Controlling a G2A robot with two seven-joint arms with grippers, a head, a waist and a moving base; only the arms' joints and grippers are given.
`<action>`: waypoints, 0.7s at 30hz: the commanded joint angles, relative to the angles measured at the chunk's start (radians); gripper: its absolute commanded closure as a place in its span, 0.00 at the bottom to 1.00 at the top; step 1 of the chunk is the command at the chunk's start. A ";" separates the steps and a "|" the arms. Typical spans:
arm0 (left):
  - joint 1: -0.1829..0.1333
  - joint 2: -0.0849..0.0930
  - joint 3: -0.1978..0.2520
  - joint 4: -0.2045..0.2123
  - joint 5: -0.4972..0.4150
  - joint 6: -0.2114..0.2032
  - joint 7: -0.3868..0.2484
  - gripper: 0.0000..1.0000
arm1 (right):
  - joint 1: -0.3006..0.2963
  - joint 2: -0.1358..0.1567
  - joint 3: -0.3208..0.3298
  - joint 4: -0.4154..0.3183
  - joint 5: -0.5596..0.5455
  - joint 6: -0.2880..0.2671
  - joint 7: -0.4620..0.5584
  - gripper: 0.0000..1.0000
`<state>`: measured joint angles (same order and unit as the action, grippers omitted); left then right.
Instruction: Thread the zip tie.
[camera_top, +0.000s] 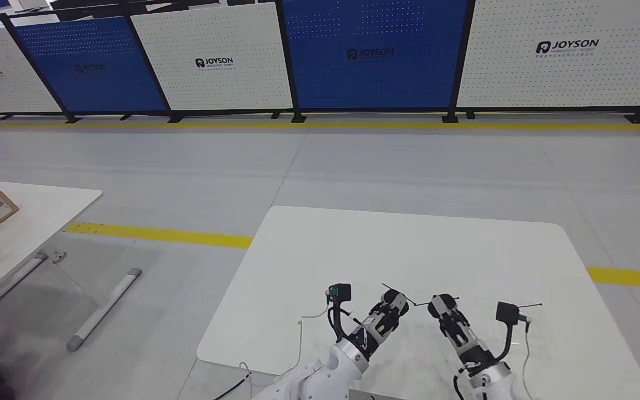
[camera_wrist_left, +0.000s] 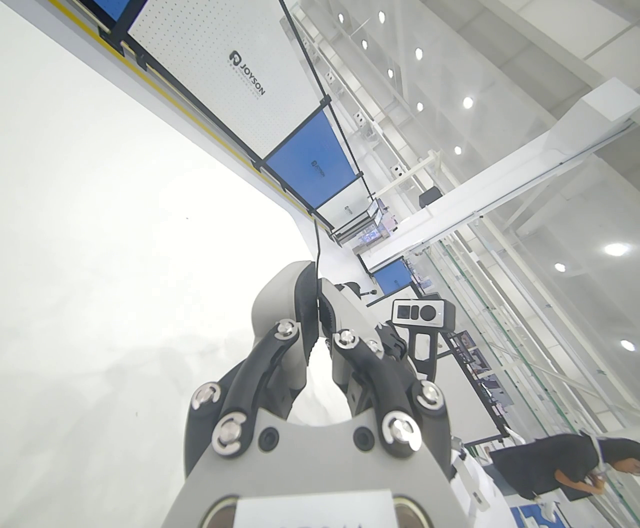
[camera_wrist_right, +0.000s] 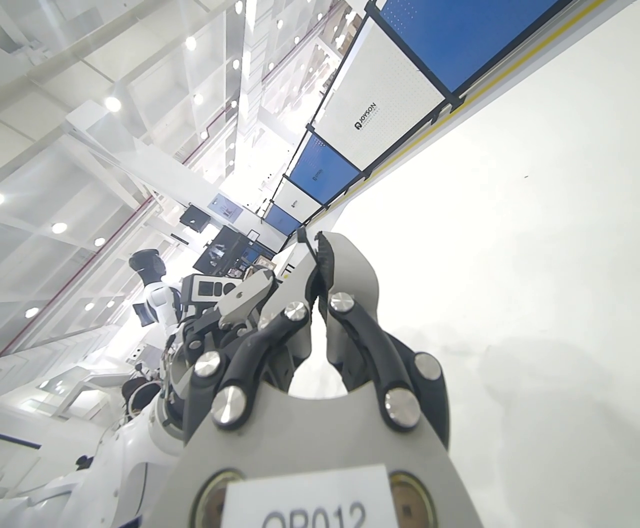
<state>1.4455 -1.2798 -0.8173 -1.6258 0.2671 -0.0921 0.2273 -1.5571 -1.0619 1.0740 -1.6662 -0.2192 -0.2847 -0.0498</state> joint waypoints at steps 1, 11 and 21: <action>0.000 0.000 0.000 0.000 0.000 0.000 0.000 1.00 | 0.000 0.000 0.000 0.000 0.000 0.000 0.000 1.00; 0.000 0.000 0.000 0.000 0.000 0.000 0.000 1.00 | 0.000 0.000 0.000 0.000 0.000 0.000 0.000 1.00; 0.005 -0.003 -0.006 -0.005 -0.026 0.000 0.007 1.00 | 0.001 -0.005 0.007 0.000 0.011 0.005 0.006 1.00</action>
<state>1.4485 -1.2820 -0.8215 -1.6293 0.2495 -0.0913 0.2307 -1.5566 -1.0658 1.0780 -1.6673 -0.2121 -0.2784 -0.0457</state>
